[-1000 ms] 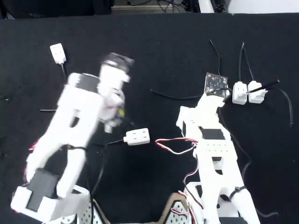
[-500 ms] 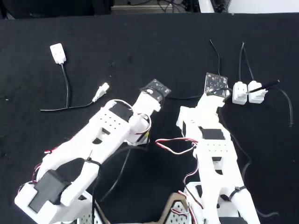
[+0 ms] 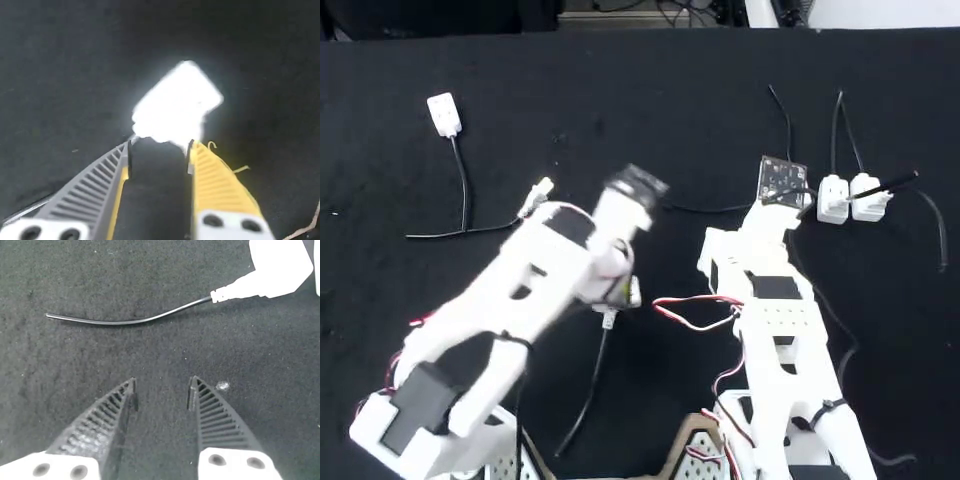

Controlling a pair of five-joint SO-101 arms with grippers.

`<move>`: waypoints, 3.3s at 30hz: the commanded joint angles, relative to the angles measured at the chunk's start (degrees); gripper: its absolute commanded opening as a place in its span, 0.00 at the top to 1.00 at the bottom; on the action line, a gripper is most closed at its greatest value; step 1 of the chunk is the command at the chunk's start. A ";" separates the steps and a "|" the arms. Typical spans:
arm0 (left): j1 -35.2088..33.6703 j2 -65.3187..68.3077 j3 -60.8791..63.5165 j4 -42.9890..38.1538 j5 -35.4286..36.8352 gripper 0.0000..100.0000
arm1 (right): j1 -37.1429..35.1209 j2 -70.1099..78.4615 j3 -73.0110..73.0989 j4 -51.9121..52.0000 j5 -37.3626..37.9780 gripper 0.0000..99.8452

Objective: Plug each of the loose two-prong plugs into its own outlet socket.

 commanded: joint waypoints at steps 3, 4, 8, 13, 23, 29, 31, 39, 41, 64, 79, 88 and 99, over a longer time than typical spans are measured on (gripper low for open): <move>-16.57 -2.73 -5.85 3.96 0.00 0.81 | 0.62 -1.98 -3.56 0.09 -0.53 0.83; -19.56 -2.73 -5.41 4.13 0.00 0.81 | 0.44 -1.98 -3.56 0.09 -0.53 0.83; -27.82 -2.73 -1.27 1.76 0.00 0.81 | -1.32 -1.98 -4.09 1.85 -0.53 0.83; -31.25 -2.73 9.36 -9.32 0.70 0.81 | -8.62 -1.98 -6.55 8.44 -0.09 0.83; -39.52 -2.64 17.80 -19.60 12.92 0.81 | -34.90 -1.54 -6.55 15.82 -0.44 0.83; -44.62 -2.11 18.33 -21.19 14.33 0.81 | -39.38 -1.54 -4.70 15.38 -0.53 0.83; -44.53 -2.11 18.33 -21.10 16.44 0.81 | -41.58 -1.45 -4.00 14.51 -0.62 0.83; -44.79 -2.20 18.33 -21.01 17.41 0.81 | -42.55 -1.45 2.07 3.78 -0.44 0.83; -44.79 -2.20 18.33 -21.01 17.41 0.81 | -42.46 -1.45 2.15 3.52 -0.44 0.83; -44.88 -2.64 19.38 -21.36 17.32 0.81 | -40.09 -0.57 6.02 -3.60 -0.09 0.83; -44.97 -2.64 19.30 -21.36 17.23 0.81 | -39.47 9.10 -3.30 2.46 4.92 0.99; -44.97 -2.64 19.12 -21.36 17.23 0.81 | -29.27 -13.58 -0.13 10.02 8.97 0.99; -44.97 -2.64 19.12 -21.36 17.41 0.81 | -39.47 -34.33 1.27 29.27 12.48 0.84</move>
